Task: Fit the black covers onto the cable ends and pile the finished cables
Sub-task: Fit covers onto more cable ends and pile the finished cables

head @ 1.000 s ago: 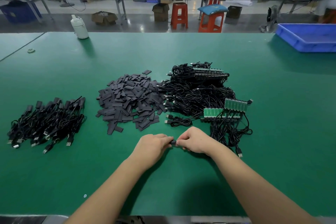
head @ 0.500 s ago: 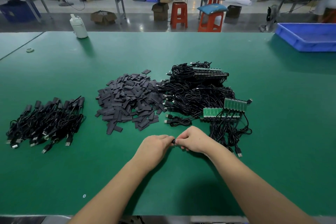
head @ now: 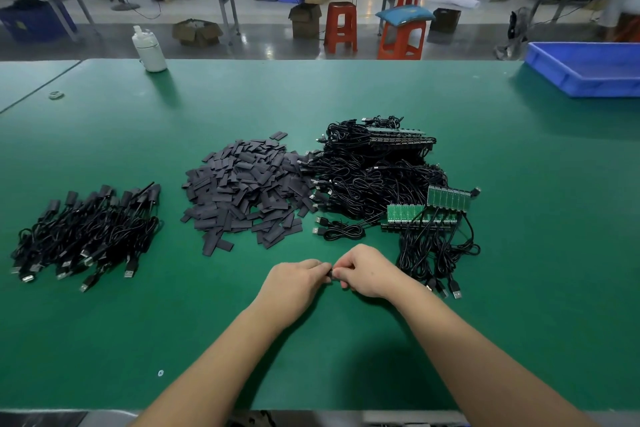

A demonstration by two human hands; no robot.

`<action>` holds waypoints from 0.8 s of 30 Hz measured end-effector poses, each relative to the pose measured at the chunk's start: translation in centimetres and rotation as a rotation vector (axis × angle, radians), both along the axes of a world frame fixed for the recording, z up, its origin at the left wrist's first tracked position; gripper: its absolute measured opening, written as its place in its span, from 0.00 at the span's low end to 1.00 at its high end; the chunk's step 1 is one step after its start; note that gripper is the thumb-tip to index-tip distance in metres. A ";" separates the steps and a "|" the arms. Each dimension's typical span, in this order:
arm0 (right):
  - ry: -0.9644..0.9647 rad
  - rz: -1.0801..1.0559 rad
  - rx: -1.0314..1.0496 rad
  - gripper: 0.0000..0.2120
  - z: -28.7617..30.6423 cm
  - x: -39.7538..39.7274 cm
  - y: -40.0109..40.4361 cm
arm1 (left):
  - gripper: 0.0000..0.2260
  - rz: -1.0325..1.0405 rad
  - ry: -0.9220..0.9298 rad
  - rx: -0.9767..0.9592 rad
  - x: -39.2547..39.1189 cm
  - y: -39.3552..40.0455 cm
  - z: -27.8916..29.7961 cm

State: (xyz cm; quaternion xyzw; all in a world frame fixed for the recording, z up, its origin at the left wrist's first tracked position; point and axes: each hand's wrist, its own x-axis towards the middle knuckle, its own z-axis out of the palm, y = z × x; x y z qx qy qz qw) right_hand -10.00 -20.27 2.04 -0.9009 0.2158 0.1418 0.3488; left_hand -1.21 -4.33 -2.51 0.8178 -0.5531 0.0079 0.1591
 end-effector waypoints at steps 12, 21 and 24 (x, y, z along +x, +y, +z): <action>-0.053 -0.023 0.000 0.21 0.1 0.0 0.3 | 0.12 -0.026 -0.062 0.033 0.1 -0.1 0.0; -0.240 -0.288 0.348 0.09 -0.5 -0.2 0.5 | 0.22 0.428 0.796 -0.421 -0.5 -0.8 1.6; -0.384 -0.410 0.570 0.08 -0.7 0.1 1.0 | 0.07 0.448 1.229 -0.522 -0.7 -1.3 2.0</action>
